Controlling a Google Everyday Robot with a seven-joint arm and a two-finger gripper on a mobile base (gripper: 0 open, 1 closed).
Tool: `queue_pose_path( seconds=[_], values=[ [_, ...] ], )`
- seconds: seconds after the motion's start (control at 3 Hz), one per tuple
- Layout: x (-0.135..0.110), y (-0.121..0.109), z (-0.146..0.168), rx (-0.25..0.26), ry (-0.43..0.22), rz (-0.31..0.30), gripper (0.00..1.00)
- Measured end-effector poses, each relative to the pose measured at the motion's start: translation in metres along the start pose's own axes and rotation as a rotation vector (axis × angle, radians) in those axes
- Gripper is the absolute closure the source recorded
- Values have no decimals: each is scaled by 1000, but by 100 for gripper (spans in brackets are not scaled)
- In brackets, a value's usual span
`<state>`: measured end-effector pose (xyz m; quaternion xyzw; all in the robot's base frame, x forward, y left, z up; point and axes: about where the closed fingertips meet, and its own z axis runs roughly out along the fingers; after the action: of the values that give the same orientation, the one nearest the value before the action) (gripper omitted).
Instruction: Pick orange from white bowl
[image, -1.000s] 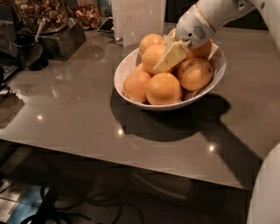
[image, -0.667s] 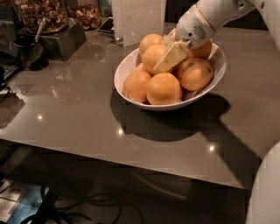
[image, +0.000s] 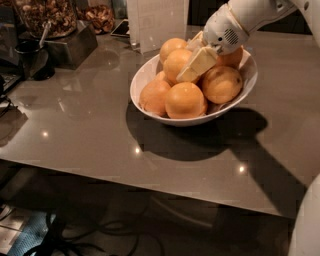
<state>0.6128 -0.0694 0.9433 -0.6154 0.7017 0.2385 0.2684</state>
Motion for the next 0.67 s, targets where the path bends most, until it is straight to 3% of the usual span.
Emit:
queue_pose_path(
  seconds=[0.67],
  values=[
    [-41, 15, -58, 69, -179, -184, 100]
  ],
)
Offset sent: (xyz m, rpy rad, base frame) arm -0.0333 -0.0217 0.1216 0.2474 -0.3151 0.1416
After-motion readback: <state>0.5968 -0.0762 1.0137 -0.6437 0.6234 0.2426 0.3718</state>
